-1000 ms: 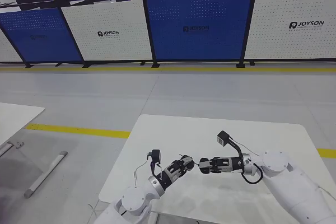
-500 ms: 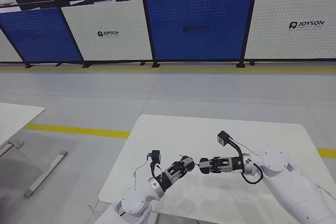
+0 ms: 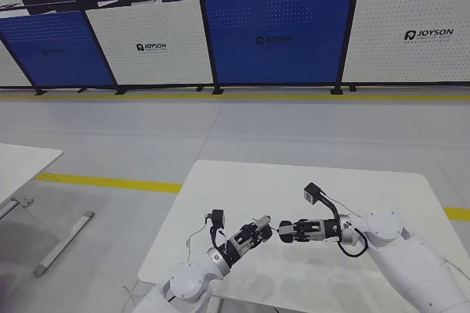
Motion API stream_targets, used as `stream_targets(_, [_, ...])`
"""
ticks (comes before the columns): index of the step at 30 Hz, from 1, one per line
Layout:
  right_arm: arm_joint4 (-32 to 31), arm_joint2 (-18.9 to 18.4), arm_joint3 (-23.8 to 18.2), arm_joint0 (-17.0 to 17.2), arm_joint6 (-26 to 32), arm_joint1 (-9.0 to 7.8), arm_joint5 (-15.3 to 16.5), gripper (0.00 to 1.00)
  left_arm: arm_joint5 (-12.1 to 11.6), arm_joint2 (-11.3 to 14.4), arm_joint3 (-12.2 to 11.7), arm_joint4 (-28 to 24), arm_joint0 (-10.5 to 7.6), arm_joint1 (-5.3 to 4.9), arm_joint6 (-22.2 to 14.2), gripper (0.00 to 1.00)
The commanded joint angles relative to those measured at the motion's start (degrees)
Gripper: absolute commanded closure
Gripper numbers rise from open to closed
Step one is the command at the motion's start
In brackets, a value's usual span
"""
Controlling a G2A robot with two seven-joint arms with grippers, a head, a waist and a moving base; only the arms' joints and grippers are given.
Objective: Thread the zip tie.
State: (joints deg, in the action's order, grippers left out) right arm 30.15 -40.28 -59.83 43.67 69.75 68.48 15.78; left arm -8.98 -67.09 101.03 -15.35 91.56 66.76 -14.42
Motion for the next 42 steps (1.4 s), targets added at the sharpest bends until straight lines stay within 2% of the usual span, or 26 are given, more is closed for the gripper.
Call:
stream_targets(1, [0.00,0.00,0.00,0.00,0.00,0.00,0.00,1.00,-0.08,0.01,0.00,0.00,0.00,0.00,-0.06,0.93])
stream_targets(3, [0.00,0.00,0.00,0.00,0.00,0.00,0.00,1.00,-0.17,0.00,0.01,0.00,0.03,-0.02,-0.16,1.00])
stream_targets(18, [0.00,0.00,0.00,0.00,0.00,0.00,0.00,1.00,-1.35,-0.51,0.38,0.11,0.60,-0.27,-1.92,1.00])
stream_targets(25, [-0.23,-0.08,-0.52,0.49,-1.06,0.00,-0.12,1.00,-1.72,-0.49,0.22,0.90,0.62,-0.29,-1.10,1.00])
stream_targets(26, [-0.41,-0.29,-1.10,0.88,-1.54,-0.06,-0.18,0.67,-1.70,-0.43,0.20,1.04,0.62,-0.27,-0.86,1.00])
stream_targets(27, [-0.52,-0.60,-1.47,1.18,-1.70,-0.15,-0.18,0.13,-1.66,-0.39,0.20,1.19,0.62,-0.26,-0.53,1.00])
stream_targets(28, [-0.44,-1.19,-1.81,1.62,-2.10,-0.30,-0.01,0.00,-1.63,-0.33,0.23,1.32,0.62,-0.24,-0.16,1.00])
stream_targets(31, [-0.52,-2.56,-2.44,2.75,-2.64,-0.72,0.50,0.00,-1.84,-0.40,0.16,1.89,0.60,-0.20,1.07,1.00])
stream_targets(34, [-1.32,-4.22,-2.96,4.23,-3.55,-1.34,1.15,0.00,-1.86,-0.14,-0.19,4.02,0.54,-0.07,3.85,1.00])
stream_targets(38, [-0.28,-7.70,-4.08,6.93,-3.03,-2.52,3.54,0.00,0.12,1.19,-0.52,5.28,0.04,0.26,6.58,1.00])
stream_targets(42, [-3.38,-12.51,-9.57,11.33,-4.10,-4.29,3.70,0.00,1.94,2.43,-0.75,6.25,-0.73,0.66,9.67,1.00])
